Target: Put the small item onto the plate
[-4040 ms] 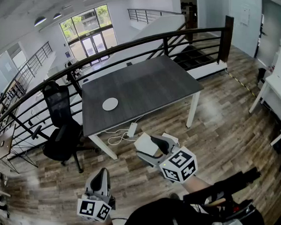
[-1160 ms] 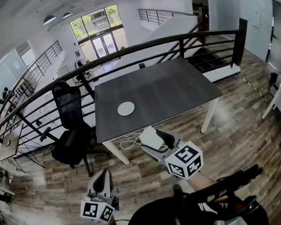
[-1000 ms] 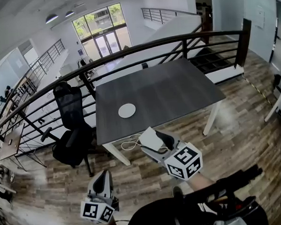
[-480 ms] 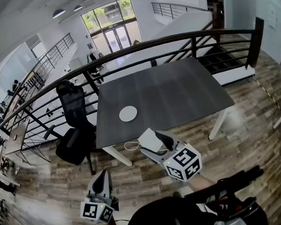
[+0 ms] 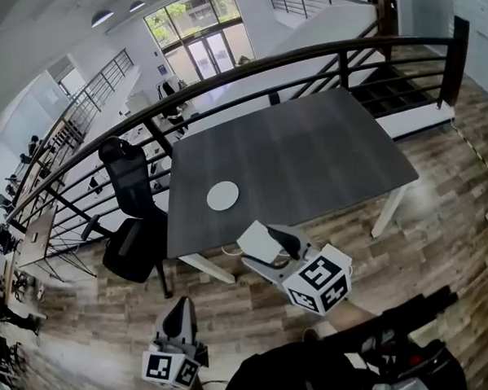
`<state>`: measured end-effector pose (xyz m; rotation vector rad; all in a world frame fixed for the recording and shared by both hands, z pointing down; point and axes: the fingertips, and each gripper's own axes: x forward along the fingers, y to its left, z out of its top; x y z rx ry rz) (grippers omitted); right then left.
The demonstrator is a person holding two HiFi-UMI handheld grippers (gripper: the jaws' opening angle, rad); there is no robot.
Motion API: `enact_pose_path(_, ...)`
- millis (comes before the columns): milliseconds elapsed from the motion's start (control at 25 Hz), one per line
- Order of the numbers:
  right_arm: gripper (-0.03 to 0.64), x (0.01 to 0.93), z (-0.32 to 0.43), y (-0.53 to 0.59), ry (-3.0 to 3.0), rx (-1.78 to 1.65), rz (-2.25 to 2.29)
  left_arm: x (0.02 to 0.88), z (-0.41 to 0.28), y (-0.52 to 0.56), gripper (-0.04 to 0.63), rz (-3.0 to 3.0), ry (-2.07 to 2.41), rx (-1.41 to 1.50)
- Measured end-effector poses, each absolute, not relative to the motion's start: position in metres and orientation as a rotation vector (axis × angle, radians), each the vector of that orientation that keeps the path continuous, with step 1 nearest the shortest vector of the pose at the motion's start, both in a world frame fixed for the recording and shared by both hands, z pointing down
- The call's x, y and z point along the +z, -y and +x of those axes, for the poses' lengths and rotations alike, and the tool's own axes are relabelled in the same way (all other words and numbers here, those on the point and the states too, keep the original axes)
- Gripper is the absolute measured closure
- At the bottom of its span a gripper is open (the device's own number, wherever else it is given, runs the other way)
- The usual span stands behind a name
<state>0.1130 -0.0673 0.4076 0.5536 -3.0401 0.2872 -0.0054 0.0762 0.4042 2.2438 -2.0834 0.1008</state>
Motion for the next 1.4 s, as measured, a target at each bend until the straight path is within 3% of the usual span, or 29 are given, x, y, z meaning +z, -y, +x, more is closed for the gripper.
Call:
enact_pose_path(560,0.298,0.412,0.061,0.109,2.995,0.304,0.649,0.408,-0.068,-0.016,0.591,2.314,1.982,0.047)
enact_pose_path(1200,0.298,0.424,-0.069,0.155,2.951,0.253,0.857,0.430,-0.212,0.049,0.591,2.479,1.827,-0.019)
enact_pose_path(1400,0.298,0.422,-0.074,0.168,2.945,0.248,0.900,0.430,-0.215,0.070,0.591,2.524,1.778,-0.024)
